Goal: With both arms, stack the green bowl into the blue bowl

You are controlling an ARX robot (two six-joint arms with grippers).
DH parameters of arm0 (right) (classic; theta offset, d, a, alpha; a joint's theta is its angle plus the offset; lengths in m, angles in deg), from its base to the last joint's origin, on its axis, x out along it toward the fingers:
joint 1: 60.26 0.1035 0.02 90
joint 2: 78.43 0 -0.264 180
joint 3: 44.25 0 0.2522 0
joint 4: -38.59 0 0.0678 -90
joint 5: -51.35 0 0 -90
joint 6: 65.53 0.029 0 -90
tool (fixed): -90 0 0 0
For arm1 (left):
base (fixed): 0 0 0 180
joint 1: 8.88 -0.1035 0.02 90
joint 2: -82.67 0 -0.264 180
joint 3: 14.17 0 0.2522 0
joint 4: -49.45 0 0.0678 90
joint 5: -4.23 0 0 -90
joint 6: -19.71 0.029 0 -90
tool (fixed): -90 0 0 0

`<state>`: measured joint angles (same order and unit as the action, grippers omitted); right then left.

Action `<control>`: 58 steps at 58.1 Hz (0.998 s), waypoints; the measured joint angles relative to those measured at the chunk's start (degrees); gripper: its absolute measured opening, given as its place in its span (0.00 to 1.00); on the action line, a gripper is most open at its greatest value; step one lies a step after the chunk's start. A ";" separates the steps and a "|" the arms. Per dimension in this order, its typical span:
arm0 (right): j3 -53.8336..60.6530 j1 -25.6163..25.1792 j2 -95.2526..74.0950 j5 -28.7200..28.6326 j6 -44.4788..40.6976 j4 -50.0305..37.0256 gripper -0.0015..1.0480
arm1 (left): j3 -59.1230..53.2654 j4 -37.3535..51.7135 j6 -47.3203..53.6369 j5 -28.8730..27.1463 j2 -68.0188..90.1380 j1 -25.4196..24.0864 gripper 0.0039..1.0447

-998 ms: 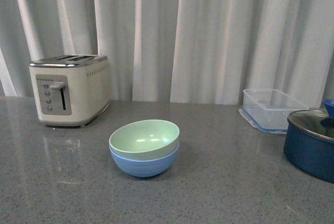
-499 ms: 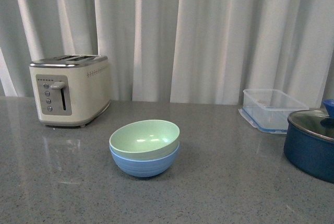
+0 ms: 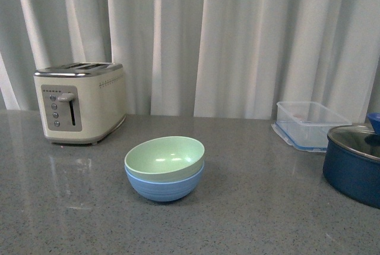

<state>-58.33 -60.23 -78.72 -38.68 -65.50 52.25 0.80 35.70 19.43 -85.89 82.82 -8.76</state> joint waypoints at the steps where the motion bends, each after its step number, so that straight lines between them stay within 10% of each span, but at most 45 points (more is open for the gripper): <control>1: 0.00 0.00 0.00 0.00 0.00 0.00 0.04 | 0.00 0.00 0.00 0.00 0.00 0.00 0.94; 32: 0.00 0.00 0.04 0.00 0.00 0.00 0.92 | 0.00 0.00 0.00 0.00 0.00 0.00 0.94; 58: 0.00 0.00 0.04 0.00 0.02 0.00 0.90 | 0.00 0.00 0.00 -0.02 0.00 0.00 0.94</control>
<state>-58.33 -60.23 -78.68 -38.68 -65.47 52.25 0.80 35.70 19.43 -85.91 82.82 -8.76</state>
